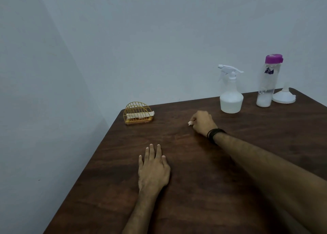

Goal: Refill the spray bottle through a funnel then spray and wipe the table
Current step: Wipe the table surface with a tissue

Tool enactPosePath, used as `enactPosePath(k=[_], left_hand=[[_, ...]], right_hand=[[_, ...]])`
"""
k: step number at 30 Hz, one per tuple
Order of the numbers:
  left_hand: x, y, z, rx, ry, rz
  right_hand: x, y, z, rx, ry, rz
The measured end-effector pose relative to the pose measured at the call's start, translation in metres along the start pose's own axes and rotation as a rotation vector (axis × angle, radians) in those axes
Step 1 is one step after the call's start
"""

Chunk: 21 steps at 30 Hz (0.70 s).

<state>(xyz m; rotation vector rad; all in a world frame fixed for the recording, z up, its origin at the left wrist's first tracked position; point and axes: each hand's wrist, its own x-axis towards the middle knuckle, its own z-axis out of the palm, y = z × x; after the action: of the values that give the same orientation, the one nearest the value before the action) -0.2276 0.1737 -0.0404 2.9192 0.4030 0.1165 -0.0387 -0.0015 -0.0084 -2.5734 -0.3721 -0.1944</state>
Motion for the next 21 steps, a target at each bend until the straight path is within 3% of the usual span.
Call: enactPosePath(k=[10,13,17,21], left_hand=[[0.000,-0.002,0.000,-0.001,0.000,0.022],[0.000,-0.002,-0.001,0.001,-0.011,0.011],[0.000,-0.001,0.000,0.005,-0.019,0.005],[0.002,0.001,0.000,0.000,-0.027,-0.010]], right_hand=[[-0.138,-0.055,0.004,0.108,-0.205,-0.408],[-0.126,-0.009,-0.022,0.046,-0.170,-0.326],[-0.086,0.071,-0.063,-0.013,-0.005,-0.009],[-0.105,0.055,-0.054,0.010,0.011,-0.003]])
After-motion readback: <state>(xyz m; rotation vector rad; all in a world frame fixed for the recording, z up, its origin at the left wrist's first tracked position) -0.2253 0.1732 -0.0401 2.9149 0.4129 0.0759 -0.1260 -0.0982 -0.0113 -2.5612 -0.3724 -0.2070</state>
